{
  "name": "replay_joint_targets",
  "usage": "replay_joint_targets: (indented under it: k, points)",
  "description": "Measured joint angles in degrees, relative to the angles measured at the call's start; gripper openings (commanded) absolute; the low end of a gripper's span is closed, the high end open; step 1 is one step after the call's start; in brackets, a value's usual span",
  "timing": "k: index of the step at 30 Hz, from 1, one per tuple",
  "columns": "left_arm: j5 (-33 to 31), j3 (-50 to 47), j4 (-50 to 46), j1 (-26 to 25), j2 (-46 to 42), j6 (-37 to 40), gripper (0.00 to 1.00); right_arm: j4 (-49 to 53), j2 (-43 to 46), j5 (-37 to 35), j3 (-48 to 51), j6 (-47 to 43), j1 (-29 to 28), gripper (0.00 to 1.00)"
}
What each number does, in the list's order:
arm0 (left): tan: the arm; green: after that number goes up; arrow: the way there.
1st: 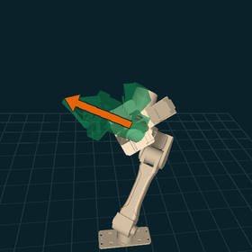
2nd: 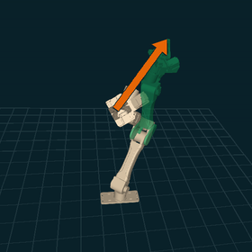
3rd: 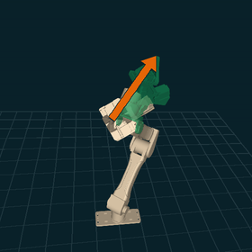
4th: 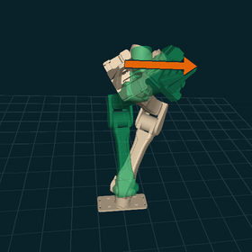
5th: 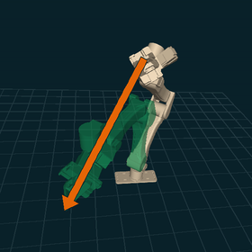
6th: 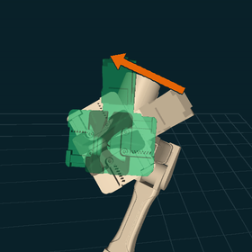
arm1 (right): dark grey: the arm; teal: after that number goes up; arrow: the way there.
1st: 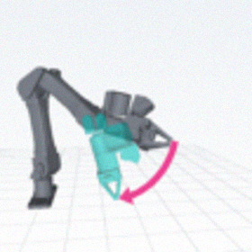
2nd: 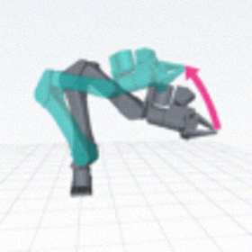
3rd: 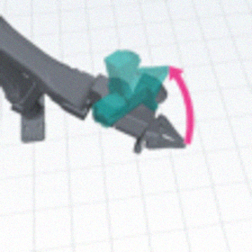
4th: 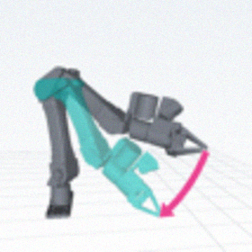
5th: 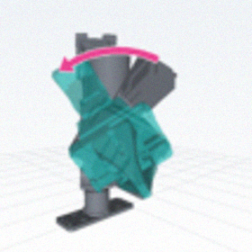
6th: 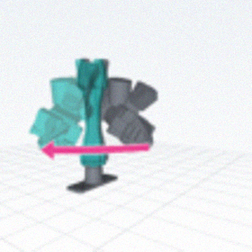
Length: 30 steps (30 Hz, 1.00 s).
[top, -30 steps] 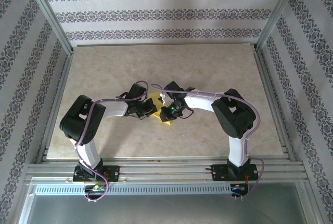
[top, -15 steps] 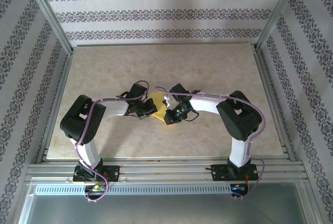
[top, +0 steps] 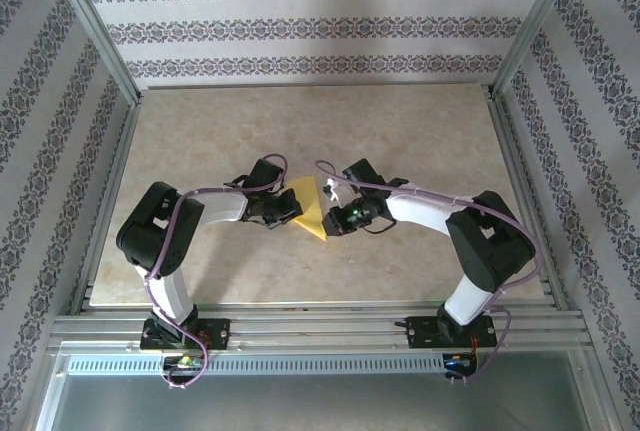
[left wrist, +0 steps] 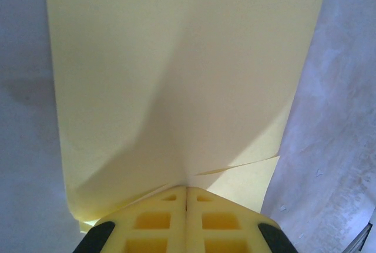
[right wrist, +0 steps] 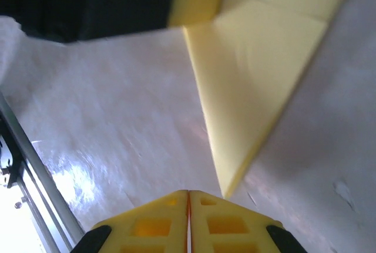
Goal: Fold a paper plane with a square sheet of paper (pick it up from the middle)
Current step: Third fold the triangle at the center of the table.
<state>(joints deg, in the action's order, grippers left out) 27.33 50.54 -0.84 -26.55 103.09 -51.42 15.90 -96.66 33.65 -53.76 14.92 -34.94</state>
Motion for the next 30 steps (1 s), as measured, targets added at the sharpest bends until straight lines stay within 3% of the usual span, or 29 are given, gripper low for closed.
replay_joint_targets:
  k: [19,25,30]
  points:
    - [0.0,1.6,-2.5,0.0,0.3,0.5,0.03,0.2,-9.9,-4.7,-4.8,1.0,-2.7,0.1]
    - [-1.1,2.7,-4.6,0.0,0.1,1.9,0.13,0.6,-10.6,-4.7,-5.7,1.4,-2.7,0.1]
    - [-2.2,2.6,-5.8,-0.1,-3.2,1.6,0.15,0.6,-10.8,-4.7,-5.9,1.9,-2.7,0.09]
